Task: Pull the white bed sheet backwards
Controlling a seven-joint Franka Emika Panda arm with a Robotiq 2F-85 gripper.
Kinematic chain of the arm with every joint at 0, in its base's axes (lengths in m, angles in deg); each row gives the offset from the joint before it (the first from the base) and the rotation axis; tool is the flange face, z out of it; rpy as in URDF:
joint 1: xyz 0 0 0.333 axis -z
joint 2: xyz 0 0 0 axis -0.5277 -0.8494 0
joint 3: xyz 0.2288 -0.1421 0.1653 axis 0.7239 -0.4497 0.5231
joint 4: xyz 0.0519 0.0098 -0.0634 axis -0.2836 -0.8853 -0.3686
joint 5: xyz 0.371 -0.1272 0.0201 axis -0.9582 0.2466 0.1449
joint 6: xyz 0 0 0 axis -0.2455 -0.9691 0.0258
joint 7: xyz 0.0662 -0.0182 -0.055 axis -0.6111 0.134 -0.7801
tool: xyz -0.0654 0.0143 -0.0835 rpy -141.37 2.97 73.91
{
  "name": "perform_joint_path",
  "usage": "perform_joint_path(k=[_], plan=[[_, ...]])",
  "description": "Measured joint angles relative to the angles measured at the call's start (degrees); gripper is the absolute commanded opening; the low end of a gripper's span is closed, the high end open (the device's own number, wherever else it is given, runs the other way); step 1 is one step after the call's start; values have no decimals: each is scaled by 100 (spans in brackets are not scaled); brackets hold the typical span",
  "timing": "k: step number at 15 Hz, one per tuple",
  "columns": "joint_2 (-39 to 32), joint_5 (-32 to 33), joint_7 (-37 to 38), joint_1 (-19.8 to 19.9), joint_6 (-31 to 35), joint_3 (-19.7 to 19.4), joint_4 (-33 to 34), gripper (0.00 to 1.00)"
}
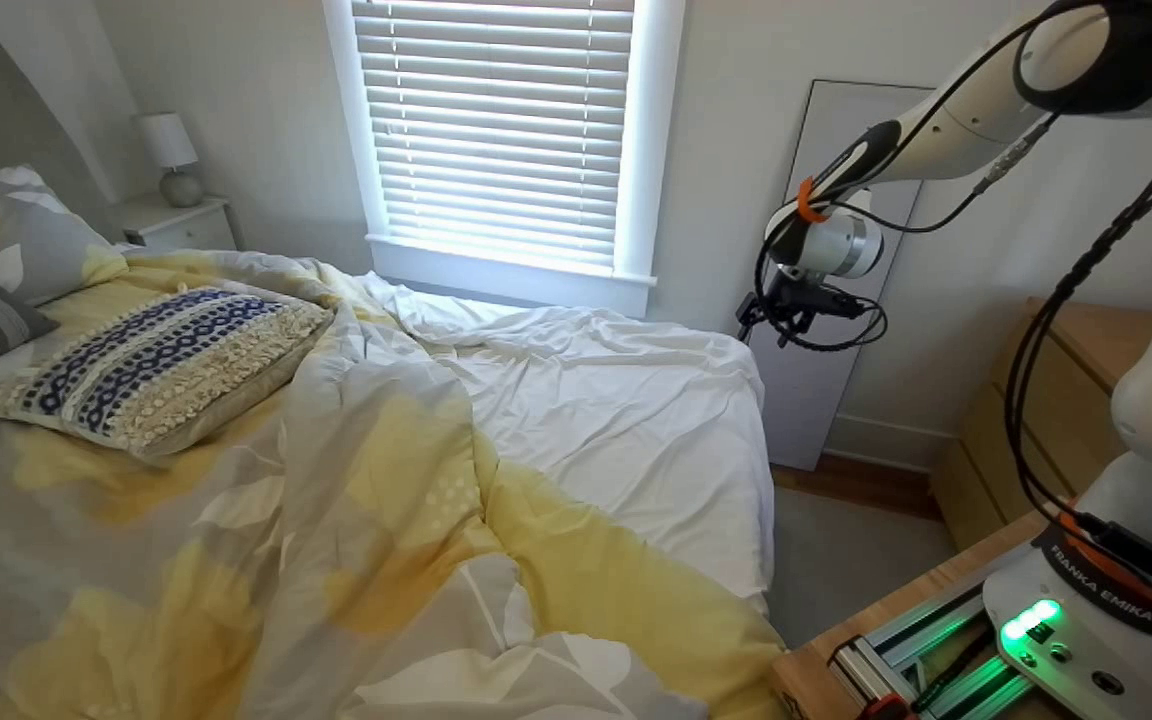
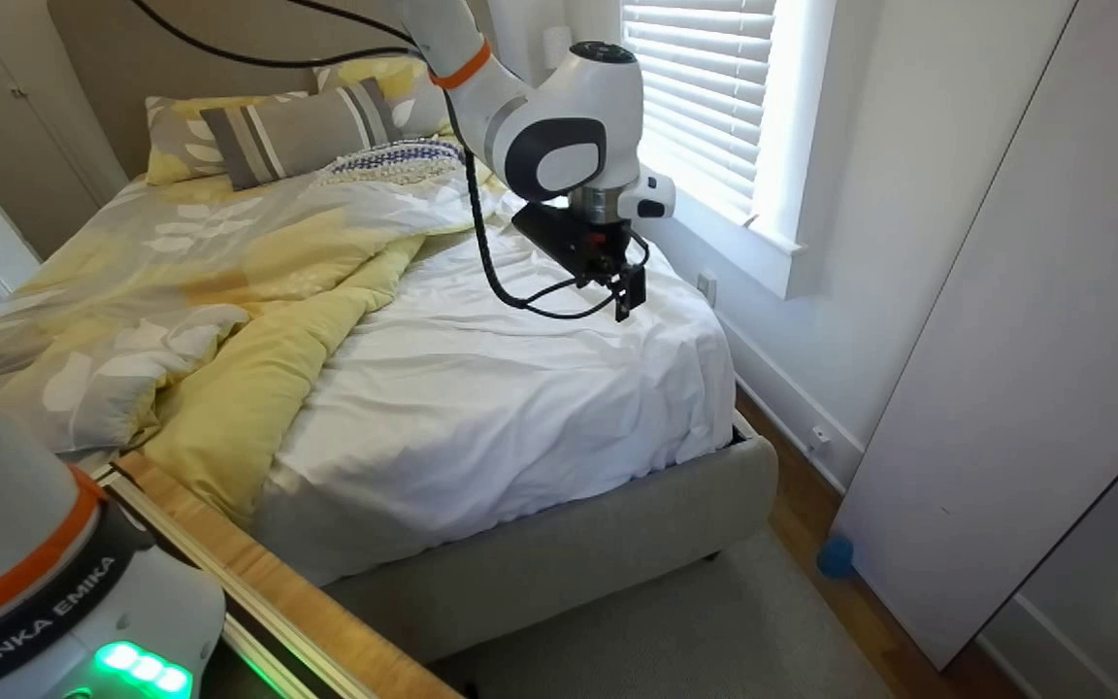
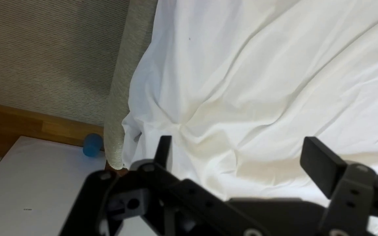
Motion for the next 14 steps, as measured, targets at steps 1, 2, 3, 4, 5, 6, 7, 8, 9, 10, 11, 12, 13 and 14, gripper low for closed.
perform_joint_path(k=[1, 2, 3, 4, 5, 6, 7, 8, 9, 10, 11, 12, 13, 14], plan=[[-120, -11, -42, 54, 73, 50, 94, 100], [-239, -17, -83, 111, 159, 100, 184, 100], [-358, -21, -104, 171, 223, 148, 278, 100], [-476, -22, -113, 227, 290, 185, 372, 100], [-594, -22, -113, 280, 349, 216, 458, 100], [-710, -22, -113, 322, 406, 233, 546, 98], [-817, -22, -113, 353, 450, 242, 621, 91], [-923, -21, -113, 377, 496, 249, 694, 86], [-1023, -21, -113, 400, 533, 259, 756, 72], [-1114, -20, -113, 417, 563, 266, 820, 63], [-1196, -19, -113, 432, 587, 273, 877, 58], [-1267, -18, -113, 444, 608, 282, 931, 54], [-1328, -15, -113, 449, 612, 285, 985, 47], [-1382, -12, -113, 452, 613, 289, 1034, 45]])
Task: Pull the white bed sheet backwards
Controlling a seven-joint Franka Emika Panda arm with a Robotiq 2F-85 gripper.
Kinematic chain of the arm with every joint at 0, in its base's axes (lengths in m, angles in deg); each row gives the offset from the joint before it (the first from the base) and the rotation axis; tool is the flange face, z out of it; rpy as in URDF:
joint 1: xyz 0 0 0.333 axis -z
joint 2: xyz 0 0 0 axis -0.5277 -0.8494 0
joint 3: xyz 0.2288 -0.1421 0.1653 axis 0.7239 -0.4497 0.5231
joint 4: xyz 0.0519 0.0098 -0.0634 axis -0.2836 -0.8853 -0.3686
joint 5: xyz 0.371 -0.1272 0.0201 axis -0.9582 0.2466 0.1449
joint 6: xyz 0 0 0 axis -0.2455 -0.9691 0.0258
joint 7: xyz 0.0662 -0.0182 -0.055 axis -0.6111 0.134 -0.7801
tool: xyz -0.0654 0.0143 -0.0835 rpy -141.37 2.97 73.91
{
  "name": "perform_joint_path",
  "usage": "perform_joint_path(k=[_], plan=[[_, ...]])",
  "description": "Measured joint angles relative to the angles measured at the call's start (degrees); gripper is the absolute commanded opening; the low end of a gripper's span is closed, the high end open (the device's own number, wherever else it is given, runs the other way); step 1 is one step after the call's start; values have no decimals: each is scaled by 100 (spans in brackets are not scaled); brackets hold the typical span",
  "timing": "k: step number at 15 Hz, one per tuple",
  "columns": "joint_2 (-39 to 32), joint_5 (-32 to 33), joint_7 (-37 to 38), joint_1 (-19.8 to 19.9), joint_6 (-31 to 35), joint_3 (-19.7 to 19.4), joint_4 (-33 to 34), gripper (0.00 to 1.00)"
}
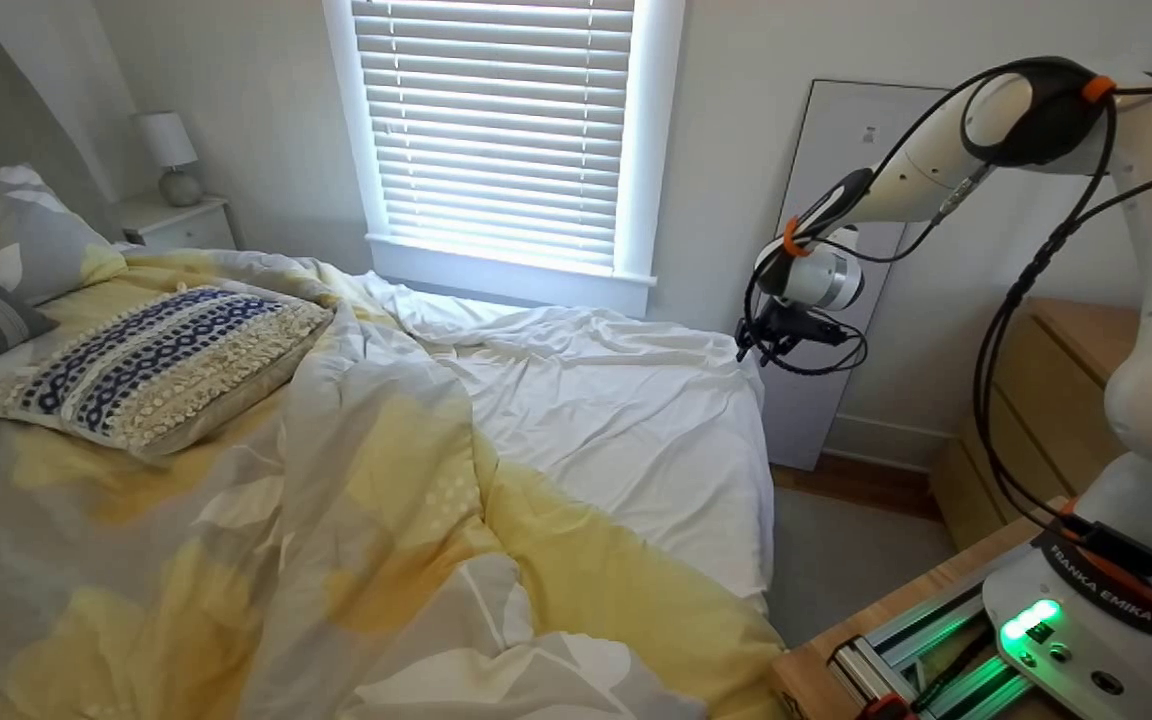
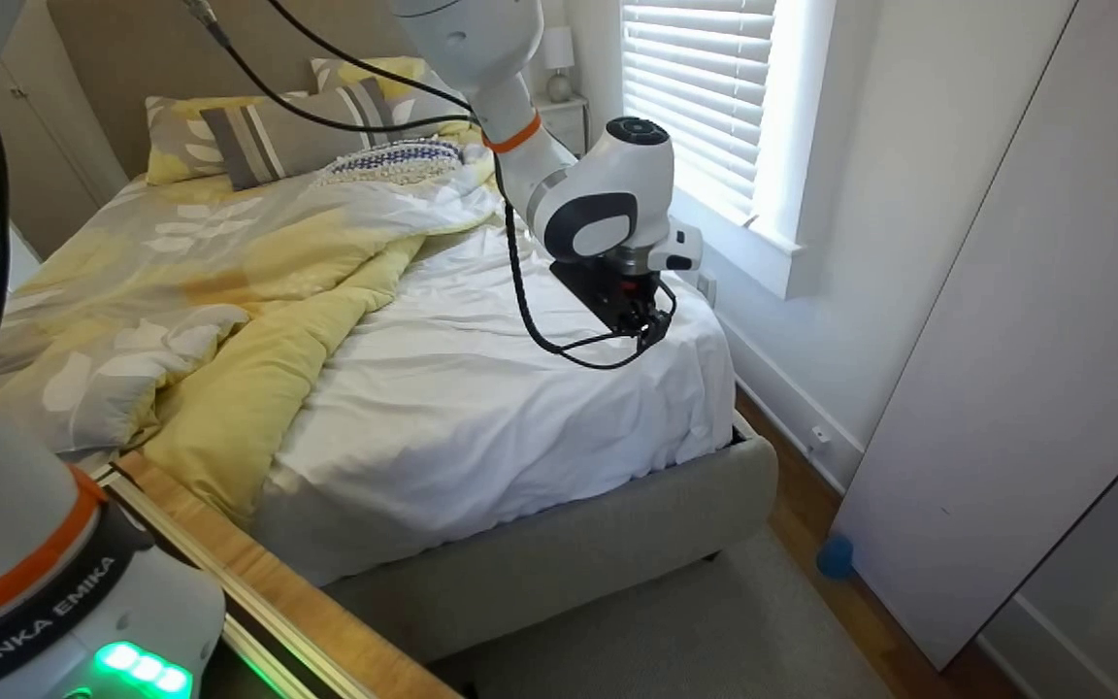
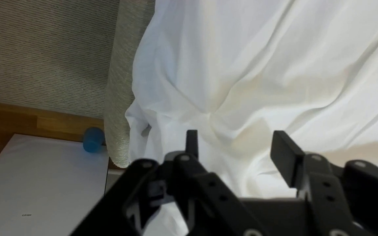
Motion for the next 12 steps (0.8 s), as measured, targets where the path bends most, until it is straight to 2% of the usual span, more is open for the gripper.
perform_joint_path(k=[1, 2, 7, 8, 9, 11, 12], plan=[[-48, 4, 0, 1, 3, 5, 47, 41], [-93, 9, 0, 2, 7, 14, 96, 45], [-344, 134, -113, 3, 279, 45, 308, 43], [-402, 199, -137, 3, 366, 45, 345, 37], [-459, 259, -168, 5, 442, 45, 380, 19], [-561, 396, -198, 13, 517, 45, 443, 3], [-598, 458, -198, 15, 531, 45, 462, 0]])
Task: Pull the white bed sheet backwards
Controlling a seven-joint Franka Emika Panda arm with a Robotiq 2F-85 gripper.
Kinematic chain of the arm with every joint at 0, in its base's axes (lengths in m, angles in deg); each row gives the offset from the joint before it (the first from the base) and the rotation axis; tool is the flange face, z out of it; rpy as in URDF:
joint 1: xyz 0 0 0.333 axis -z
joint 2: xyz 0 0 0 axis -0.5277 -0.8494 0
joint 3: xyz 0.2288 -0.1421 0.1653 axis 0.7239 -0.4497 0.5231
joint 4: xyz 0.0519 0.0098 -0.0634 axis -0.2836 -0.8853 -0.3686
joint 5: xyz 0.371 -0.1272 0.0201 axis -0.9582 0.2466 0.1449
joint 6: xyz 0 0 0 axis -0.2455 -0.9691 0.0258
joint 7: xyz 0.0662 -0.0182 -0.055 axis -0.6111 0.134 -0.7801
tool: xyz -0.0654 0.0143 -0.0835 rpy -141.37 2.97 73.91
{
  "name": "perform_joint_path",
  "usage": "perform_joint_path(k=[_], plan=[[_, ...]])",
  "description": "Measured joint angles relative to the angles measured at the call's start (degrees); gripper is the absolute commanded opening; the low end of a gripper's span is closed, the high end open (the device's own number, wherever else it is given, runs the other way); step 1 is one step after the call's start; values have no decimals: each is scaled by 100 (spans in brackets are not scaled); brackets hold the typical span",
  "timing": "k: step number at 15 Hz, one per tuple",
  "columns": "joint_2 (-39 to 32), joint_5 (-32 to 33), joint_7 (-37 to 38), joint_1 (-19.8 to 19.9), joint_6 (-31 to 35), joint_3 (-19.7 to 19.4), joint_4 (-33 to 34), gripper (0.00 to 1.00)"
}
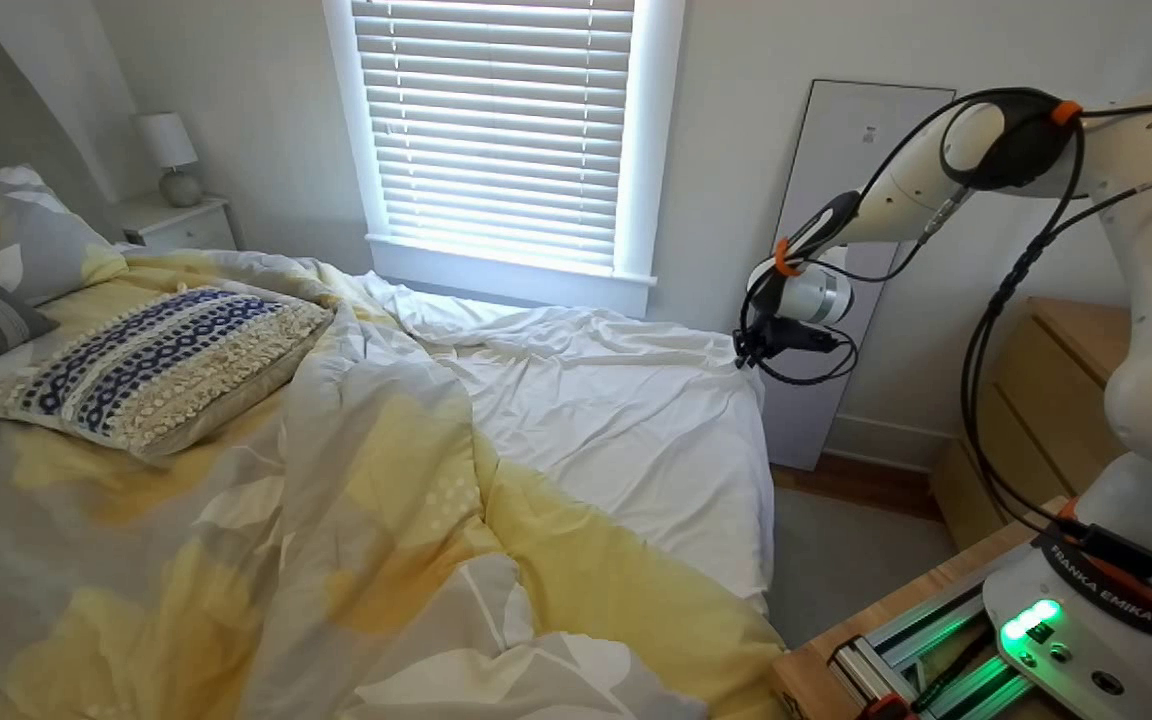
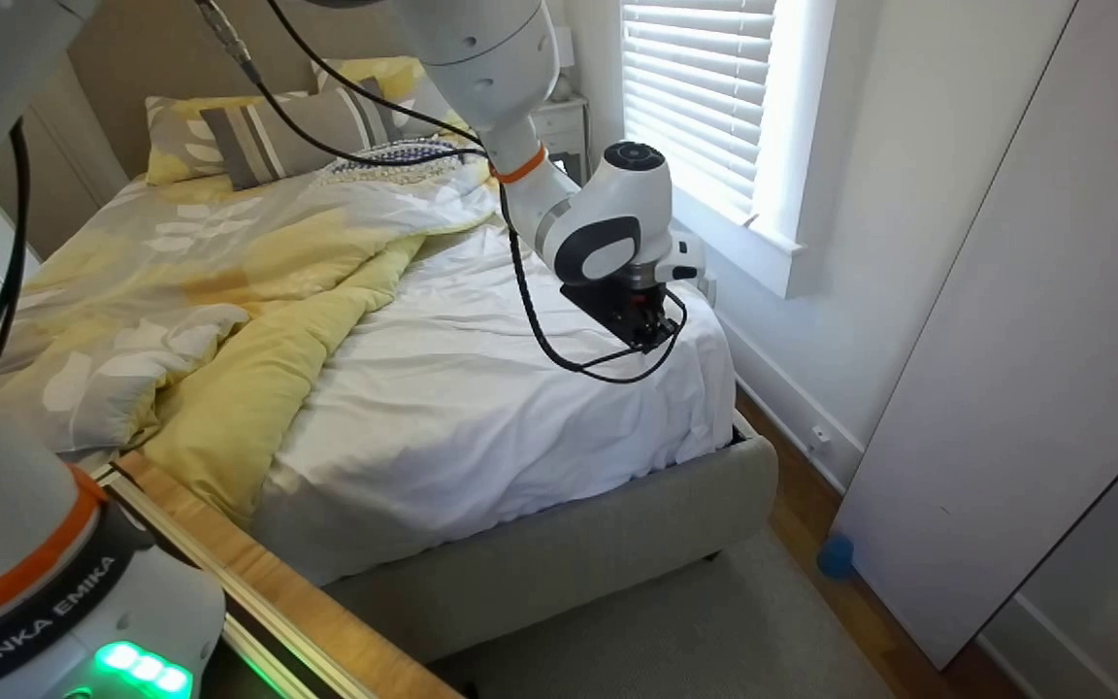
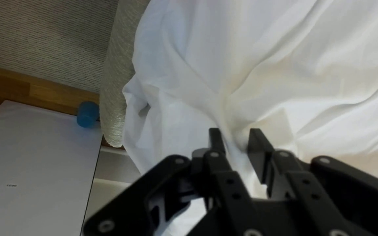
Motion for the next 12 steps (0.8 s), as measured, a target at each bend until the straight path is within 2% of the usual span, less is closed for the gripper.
perform_joint_path(k=[7, 12], plan=[[13, 234, 35, -69, 5, -47, 6, 0], [548, 298, 295, -316, 1, -256, -358, 0]])
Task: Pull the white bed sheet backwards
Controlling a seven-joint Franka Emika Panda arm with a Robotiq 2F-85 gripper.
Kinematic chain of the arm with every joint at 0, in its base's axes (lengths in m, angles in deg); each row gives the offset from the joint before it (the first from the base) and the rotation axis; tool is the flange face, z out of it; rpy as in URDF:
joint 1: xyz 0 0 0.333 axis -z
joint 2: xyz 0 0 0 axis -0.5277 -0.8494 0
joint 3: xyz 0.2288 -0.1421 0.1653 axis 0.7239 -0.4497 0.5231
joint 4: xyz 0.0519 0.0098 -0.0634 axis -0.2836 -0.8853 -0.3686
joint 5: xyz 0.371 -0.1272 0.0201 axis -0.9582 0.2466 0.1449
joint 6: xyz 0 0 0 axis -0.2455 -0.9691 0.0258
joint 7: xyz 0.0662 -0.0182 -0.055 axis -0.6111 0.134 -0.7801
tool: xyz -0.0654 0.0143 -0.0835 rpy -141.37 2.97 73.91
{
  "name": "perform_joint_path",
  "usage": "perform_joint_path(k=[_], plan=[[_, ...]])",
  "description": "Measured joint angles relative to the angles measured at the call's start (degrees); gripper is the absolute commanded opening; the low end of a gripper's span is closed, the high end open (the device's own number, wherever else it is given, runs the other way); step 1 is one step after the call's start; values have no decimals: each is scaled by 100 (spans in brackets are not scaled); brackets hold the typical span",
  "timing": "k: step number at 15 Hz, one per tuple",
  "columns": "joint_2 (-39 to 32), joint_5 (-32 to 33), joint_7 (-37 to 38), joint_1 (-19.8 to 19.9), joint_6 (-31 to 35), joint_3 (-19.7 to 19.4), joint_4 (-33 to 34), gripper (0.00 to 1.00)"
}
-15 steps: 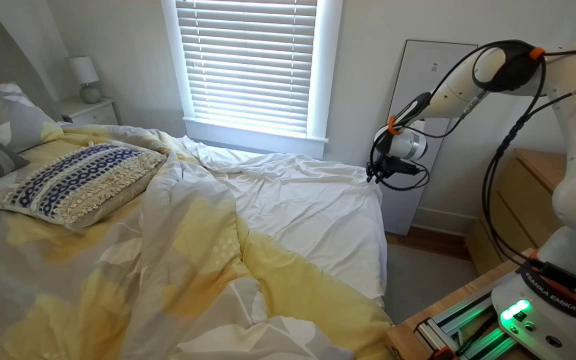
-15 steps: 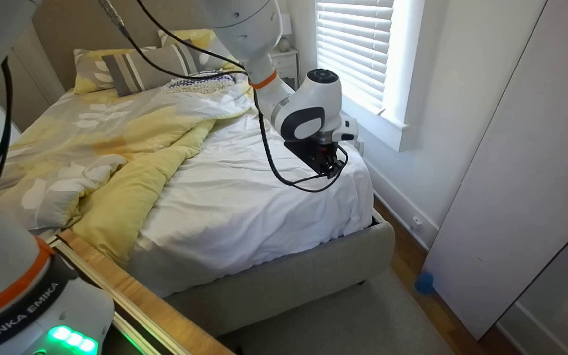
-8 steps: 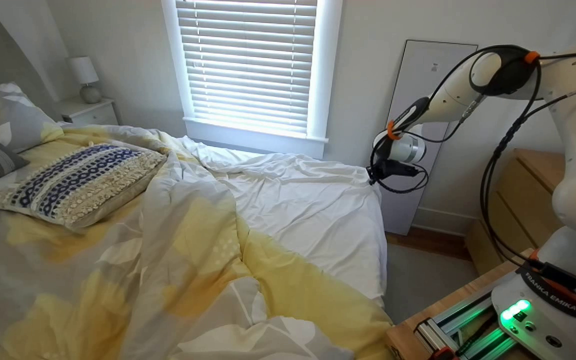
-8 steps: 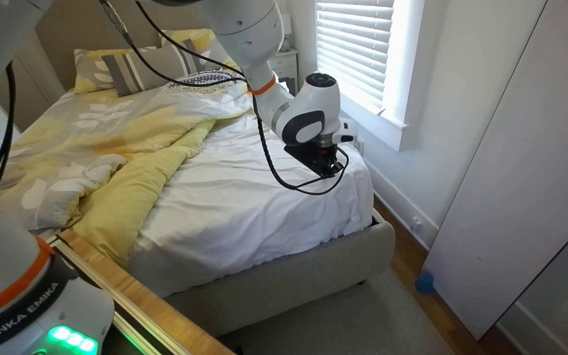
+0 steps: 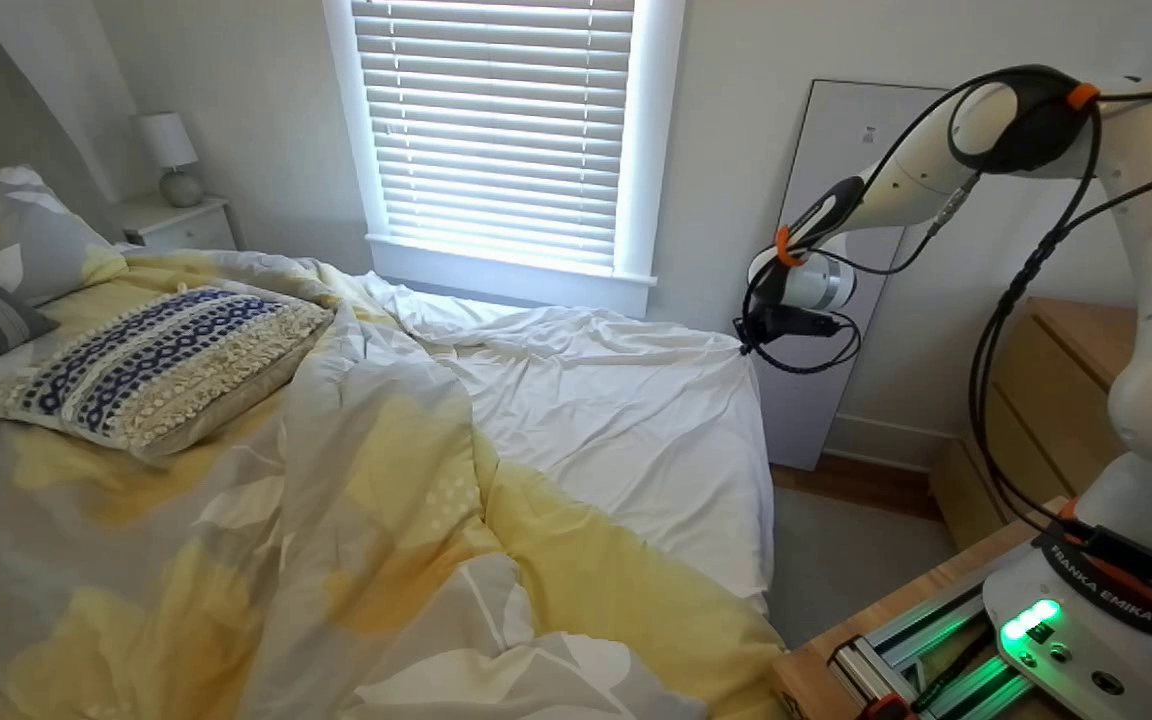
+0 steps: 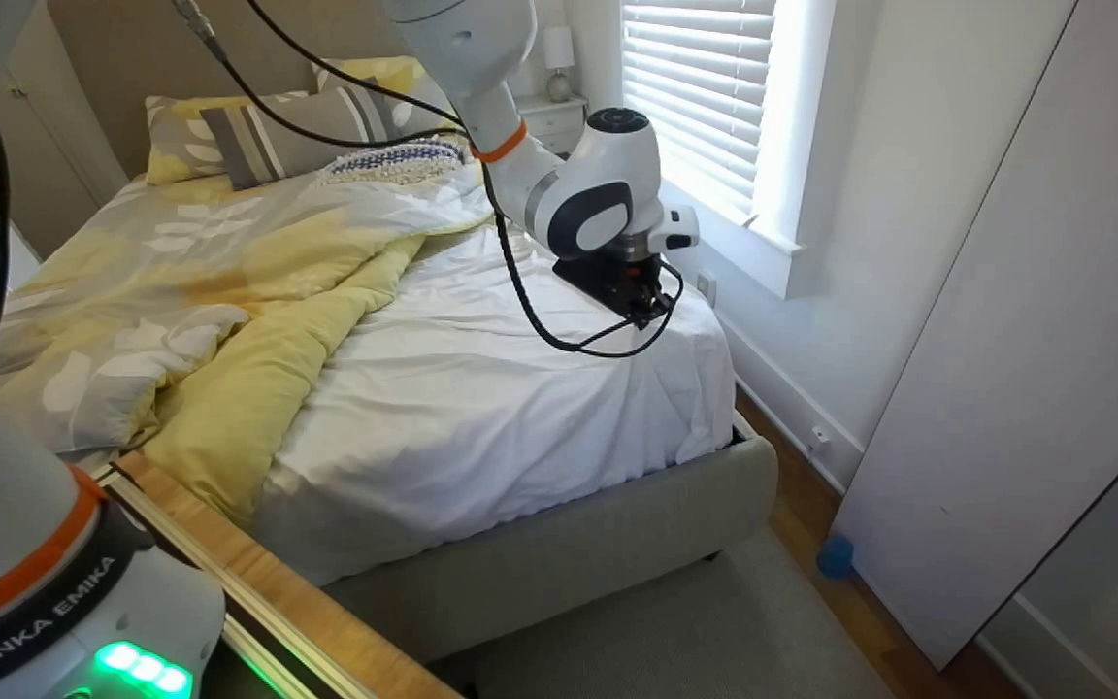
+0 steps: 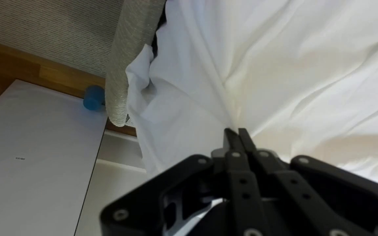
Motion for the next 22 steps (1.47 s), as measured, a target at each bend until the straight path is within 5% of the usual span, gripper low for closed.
perform_joint_path(k=[7, 13, 22], plan=[[1303, 232, 147, -576, -207, -174, -1514, 0], [2271, 292, 76, -912, -647, 272, -2741, 0], [2993, -109, -830, -991, -1730, 805, -3316, 1]])
